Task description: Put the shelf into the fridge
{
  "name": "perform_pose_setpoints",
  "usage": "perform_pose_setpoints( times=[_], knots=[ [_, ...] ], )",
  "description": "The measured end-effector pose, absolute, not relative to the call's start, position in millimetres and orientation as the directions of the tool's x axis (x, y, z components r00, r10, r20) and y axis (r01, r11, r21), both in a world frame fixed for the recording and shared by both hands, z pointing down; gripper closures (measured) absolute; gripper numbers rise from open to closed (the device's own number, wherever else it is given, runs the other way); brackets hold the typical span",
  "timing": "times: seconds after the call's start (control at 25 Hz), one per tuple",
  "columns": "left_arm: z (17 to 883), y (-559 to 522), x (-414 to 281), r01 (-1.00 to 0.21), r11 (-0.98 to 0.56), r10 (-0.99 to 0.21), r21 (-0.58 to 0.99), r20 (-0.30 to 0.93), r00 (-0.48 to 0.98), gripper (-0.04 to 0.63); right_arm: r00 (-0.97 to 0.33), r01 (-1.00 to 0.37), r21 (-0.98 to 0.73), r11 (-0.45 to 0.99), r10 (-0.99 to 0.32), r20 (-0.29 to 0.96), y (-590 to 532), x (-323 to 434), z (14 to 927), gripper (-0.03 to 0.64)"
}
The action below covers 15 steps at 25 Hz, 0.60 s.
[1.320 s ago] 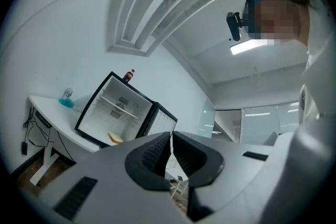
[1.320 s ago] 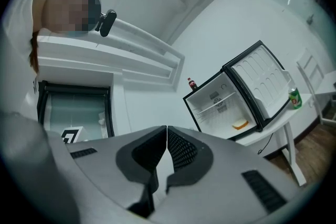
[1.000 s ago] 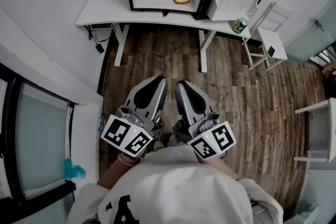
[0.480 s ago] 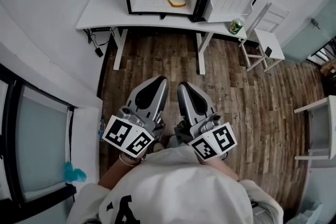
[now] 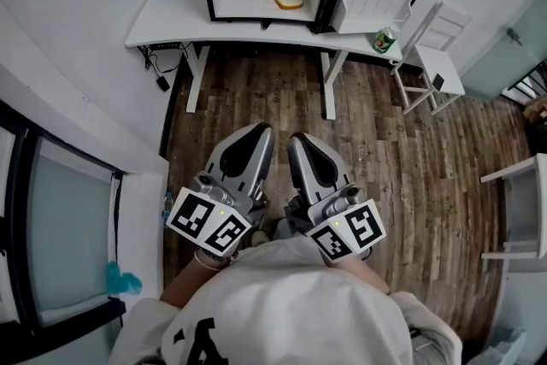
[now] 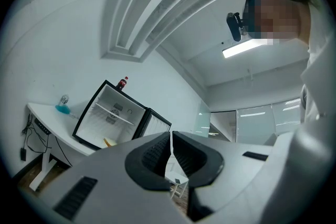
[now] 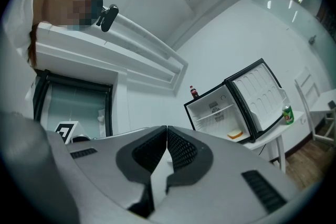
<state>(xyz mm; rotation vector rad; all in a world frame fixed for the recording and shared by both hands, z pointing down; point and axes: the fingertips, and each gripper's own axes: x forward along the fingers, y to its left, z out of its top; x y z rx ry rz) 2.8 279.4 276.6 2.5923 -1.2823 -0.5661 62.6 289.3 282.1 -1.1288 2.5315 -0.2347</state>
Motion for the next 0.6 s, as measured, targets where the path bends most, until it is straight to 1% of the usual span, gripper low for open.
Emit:
perform_pose_setpoints(
  times=[0.6],
  knots=[
    [275.9,285.1,-3.5,-0.719,-0.606,-0.796,0.34,-0.258,0.548,0.578,-0.627,-0.684,-0.273,0.677,-0.736,-0.255,296.2,54.9,281.4,0.588]
  ],
)
